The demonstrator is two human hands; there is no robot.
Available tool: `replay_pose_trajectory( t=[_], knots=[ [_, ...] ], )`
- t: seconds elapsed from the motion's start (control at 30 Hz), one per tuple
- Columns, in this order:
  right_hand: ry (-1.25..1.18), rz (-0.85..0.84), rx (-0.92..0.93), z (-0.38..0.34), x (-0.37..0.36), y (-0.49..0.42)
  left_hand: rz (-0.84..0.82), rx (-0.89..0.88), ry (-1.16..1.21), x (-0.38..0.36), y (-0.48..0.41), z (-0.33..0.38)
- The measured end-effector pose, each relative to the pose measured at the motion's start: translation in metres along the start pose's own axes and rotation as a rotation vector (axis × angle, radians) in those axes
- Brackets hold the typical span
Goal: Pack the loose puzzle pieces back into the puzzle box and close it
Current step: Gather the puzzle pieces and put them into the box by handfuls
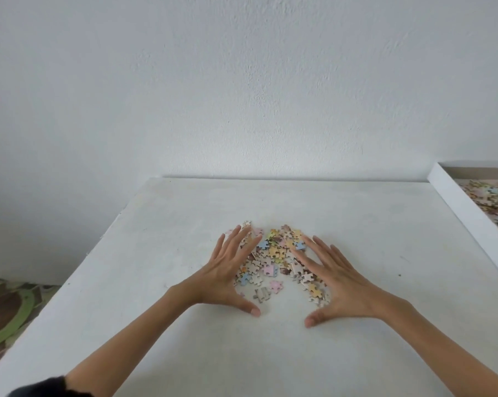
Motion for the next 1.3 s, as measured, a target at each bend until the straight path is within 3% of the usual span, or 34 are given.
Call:
replay_pose_trajectory(
  t=[0.23,0.43,0.63,0.77,0.97,1.3],
  knots=[
    [-0.01,0.137,-0.107,0.007,0.002,-0.01,0.146,0.024,-0.014,0.007,-0.013,-0.006],
    [-0.015,0.133,-0.087,0.003,0.003,-0.011,0.137,-0.059,-0.053,0.005,-0.011,0.005],
    [-0.026,0.145,-0.087,0.005,0.004,-0.027,0.239,0.002,-0.059,0.01,-0.017,-0.006],
    [-0.113,0.144,-0.026,0.003,0.01,-0.051,0.138,0.069,-0.021,0.009,-0.026,-0.026],
    [-0.288,0.14,0.025,0.0,0.013,-0.084,0.082,0.25,0.294,0.011,-0.04,-0.051],
    [-0.379,0.123,-0.002,0.01,0.02,-0.06,0.008,0.151,0.39,0.009,-0.026,-0.04]
  ],
)
Point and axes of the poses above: each hand's wrist, its own y-axis away from the middle knuckle, its own x-axis out of the back of the hand, z = x × y, the point moved 8 cm from there along -y, towards the middle knuckle, and after that the axes turned 9 degrees about z, right-handed, at the moved point
